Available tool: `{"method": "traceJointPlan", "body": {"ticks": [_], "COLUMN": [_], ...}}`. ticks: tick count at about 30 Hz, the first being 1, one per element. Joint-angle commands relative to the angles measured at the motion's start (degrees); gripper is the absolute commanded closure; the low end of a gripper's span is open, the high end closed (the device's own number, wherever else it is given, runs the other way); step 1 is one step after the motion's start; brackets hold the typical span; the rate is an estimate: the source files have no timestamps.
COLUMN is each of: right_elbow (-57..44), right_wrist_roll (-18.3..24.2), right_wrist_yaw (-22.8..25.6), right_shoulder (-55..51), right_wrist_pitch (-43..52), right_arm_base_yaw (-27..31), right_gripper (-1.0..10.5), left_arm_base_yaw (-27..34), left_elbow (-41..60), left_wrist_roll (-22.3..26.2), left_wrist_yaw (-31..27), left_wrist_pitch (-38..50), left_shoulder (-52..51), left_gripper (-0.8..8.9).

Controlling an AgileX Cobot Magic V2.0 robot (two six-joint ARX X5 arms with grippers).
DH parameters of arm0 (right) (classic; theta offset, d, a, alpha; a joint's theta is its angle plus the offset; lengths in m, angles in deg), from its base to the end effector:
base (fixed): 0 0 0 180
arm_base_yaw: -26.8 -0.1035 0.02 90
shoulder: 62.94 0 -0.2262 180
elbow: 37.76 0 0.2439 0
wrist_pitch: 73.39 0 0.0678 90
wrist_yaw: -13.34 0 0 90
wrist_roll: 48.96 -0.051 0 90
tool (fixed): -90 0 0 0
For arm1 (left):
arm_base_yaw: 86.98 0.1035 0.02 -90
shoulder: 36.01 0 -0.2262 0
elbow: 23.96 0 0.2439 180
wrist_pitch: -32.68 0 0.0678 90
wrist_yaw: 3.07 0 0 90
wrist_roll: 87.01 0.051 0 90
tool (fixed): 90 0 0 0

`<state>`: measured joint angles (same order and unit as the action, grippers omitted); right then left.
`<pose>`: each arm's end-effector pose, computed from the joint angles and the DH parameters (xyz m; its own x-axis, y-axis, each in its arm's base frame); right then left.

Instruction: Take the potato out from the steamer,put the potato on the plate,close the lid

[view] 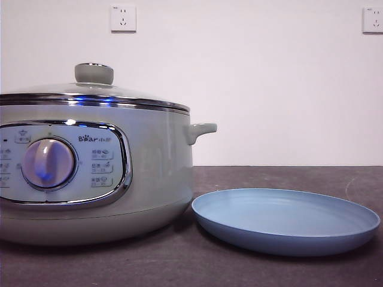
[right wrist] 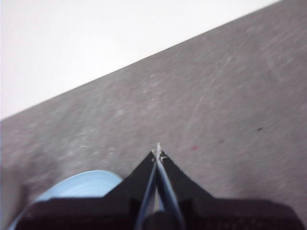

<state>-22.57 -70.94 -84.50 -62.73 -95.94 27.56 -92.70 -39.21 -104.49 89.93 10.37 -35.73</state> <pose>0.1468 0.0050 0.1518 0.9837 0.1234 -0.1305 -0.0639 0.9196 0.3877 0.1462 -0.0173 0.1524 0.9803 -0.1508 -0.1276 0.1060 0.9467 -0.3043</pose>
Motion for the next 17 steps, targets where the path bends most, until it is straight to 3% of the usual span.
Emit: {"method": "traceJointPlan", "body": {"ticks": [1, 5, 10, 17], "right_elbow": [0.9, 4.7, 13.0, 29.9], "right_wrist_roll": [-4.1, -4.4, -3.7, 5.6], "right_wrist_yaw": [-2.5, -4.3, -4.3, -7.3], "right_shoulder": [-0.1, 0.8, 5.1, 17.7], "right_wrist_pitch": [0.4, 0.3, 0.3, 0.3], "right_arm_base_yaw": [-0.1, -0.1, -0.1, -1.0], "right_gripper": [9.6, 9.6, 9.6, 9.6], "left_arm_base_yaw": [0.2, 0.2, 0.2, -1.1], "left_elbow": [0.2, -3.8, -12.8, -26.4], "left_wrist_roll": [-6.1, -6.8, -5.9, -3.6], "left_wrist_yaw": [5.7, 14.0, 15.3, 15.1], "left_wrist_pitch": [2.0, 0.1, -4.9, -6.7], "left_shoulder": [-0.2, -0.1, 1.2, 8.2], "left_gripper": [8.20, 8.20, 8.20, 8.20]}}
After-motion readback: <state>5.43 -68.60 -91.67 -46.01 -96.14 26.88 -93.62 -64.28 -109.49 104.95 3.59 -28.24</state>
